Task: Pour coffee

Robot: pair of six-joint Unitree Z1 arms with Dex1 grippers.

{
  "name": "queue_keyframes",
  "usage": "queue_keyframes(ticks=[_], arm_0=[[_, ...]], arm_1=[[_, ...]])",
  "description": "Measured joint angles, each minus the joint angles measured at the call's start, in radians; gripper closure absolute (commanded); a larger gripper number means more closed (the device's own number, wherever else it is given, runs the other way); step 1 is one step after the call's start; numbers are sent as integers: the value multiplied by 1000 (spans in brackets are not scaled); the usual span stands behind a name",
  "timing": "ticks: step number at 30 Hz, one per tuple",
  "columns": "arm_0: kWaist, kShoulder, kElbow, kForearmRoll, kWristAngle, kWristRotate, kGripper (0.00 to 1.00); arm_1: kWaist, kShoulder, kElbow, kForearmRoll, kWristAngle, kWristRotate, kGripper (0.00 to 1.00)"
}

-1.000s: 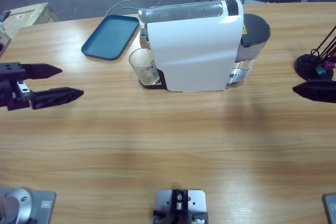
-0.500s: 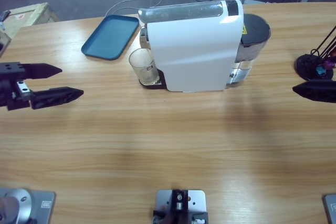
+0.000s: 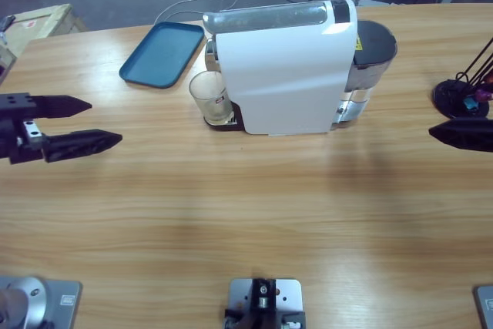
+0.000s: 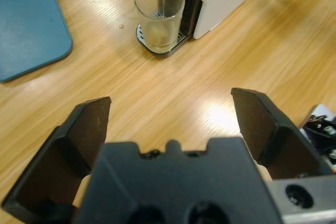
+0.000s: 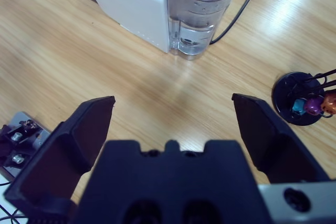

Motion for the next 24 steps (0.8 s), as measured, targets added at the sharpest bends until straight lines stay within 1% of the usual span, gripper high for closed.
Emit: queue_keyframes(ticks=[5, 8, 11, 14, 18, 24], arm_0=[[45, 6, -46, -19, -118, 20, 13], [96, 37, -57, -97, -184, 125, 13], [121, 97, -58, -191, -203, 214, 13], [138, 188, -48, -287, -214, 254, 13], [147, 334, -22, -415, -241, 317, 13], [148, 527, 1, -605, -336, 342, 23]], arm_1=[[0, 0, 3, 0, 0, 0, 0], [0, 0, 7, 0, 7, 1, 0], [0, 0, 7, 0, 12, 1, 0], [0, 0, 5, 6, 16, 1, 0], [0, 0, -1, 55, 21, 1, 0], [0, 21, -4, 91, 21, 1, 0]])
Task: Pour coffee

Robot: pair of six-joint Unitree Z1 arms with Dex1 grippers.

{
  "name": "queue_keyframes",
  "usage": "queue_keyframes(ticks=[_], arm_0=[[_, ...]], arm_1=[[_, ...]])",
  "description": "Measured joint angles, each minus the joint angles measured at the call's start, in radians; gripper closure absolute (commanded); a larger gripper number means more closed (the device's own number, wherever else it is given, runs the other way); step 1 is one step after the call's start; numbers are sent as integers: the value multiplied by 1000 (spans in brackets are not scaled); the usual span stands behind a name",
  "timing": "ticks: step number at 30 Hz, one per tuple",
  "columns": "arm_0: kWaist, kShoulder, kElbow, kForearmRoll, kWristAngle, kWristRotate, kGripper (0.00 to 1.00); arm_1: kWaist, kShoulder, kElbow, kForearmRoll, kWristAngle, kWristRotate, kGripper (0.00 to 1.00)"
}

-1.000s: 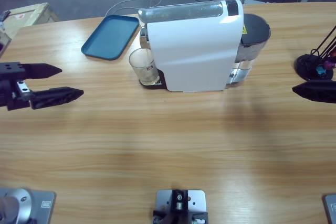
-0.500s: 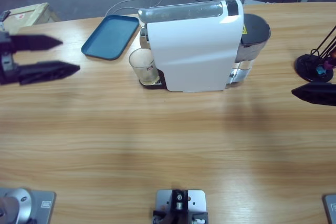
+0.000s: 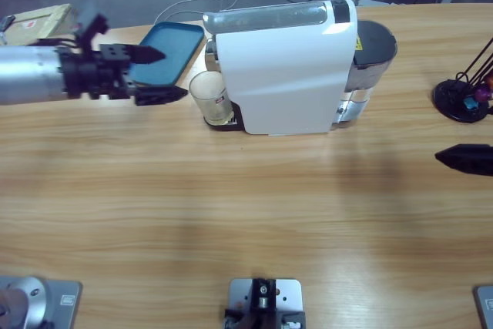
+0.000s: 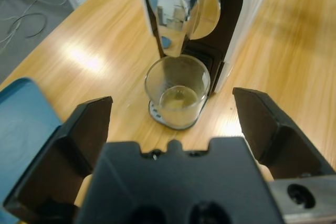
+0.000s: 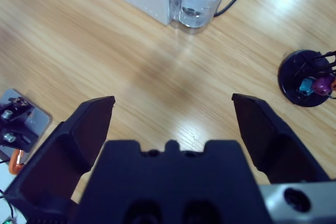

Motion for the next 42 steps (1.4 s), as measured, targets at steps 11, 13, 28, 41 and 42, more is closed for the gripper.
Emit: queue_keyframes(ticks=[11, 13, 28, 41, 42], arm_0=[[0, 192, 1, -195, -85, 1, 18], [0, 206, 1, -210, -85, 1, 18], [-13, 270, -7, -267, -107, 1, 133], [-59, 287, -22, -275, -67, -3, 1000], [-59, 287, -22, -275, -67, -3, 1000]], arm_1=[[0, 49, -39, 2, 22, 0, 0], [0, 49, -39, 2, 26, 0, 0], [0, 50, -38, -7, 29, 0, 0], [0, 51, -37, -19, 29, 0, 0], [0, 51, -37, -19, 29, 0, 0]])
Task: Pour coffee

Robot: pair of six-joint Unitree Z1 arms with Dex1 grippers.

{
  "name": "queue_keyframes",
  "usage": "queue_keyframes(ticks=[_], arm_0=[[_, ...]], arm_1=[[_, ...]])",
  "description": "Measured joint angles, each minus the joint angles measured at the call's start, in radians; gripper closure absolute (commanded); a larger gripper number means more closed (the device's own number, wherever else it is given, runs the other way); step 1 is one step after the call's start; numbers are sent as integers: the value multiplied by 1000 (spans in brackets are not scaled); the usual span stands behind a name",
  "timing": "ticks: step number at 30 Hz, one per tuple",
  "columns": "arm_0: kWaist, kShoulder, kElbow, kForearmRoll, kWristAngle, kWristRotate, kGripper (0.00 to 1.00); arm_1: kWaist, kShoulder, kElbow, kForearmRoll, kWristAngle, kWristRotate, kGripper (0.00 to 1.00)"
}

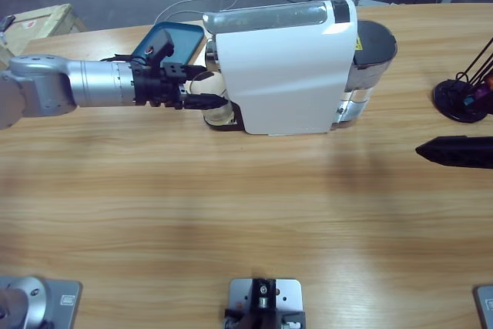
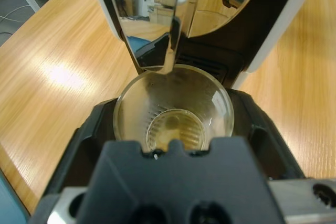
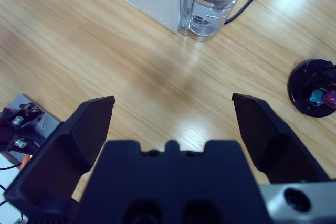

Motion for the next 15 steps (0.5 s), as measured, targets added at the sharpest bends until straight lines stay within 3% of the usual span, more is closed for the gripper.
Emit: queue_keyframes(ticks=[8, 15], arm_0=[[18, -7, 16, -19, 1, -33, 1000], [156, -83, 10, -19, 87, -163, 1000]], arm_1=[[0, 0, 0, 0, 0, 0, 0], [0, 0, 9, -4, 0, 0, 0]])
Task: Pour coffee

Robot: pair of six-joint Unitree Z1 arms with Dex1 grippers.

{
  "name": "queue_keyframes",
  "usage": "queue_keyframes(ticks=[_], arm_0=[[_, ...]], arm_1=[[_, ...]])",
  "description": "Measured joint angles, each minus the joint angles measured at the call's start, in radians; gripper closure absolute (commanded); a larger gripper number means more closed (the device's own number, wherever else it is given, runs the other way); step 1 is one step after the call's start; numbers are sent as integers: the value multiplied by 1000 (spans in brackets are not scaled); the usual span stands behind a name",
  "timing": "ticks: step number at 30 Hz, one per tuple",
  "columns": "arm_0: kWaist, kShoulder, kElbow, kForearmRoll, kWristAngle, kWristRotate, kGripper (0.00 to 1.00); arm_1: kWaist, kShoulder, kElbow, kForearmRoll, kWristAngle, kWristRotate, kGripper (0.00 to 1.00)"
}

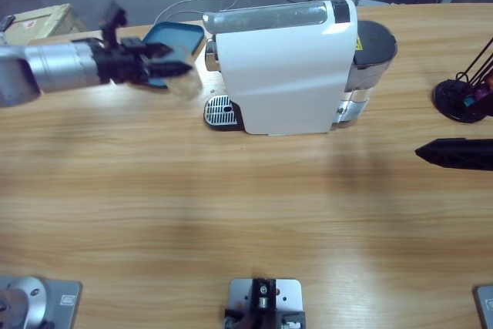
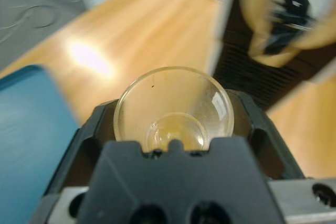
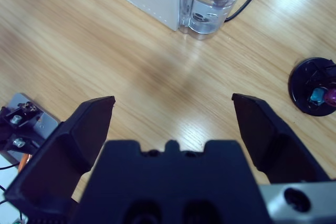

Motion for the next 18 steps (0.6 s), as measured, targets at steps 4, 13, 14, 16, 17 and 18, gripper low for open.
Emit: queue_keyframes(ticks=[4, 13, 14, 16, 17, 18], arm_0=[[32, 17, -109, 0, 162, -41, 1000], [70, 214, -387, 91, 376, -118, 1000], [73, 225, -398, 99, 384, -120, 1000], [78, 245, -411, 118, 403, -126, 1000], [79, 253, -418, 127, 412, -127, 1000], [80, 260, -426, 138, 418, -127, 1000]], arm_1=[[0, 2, 0, 0, -1, 0, 0], [0, 14, 10, 0, -12, 0, 0], [0, 14, 13, 0, -13, 0, 0], [0, 14, 15, 0, -13, 0, 0], [0, 14, 16, 0, -13, 0, 0], [0, 15, 16, 0, -13, 0, 0]])
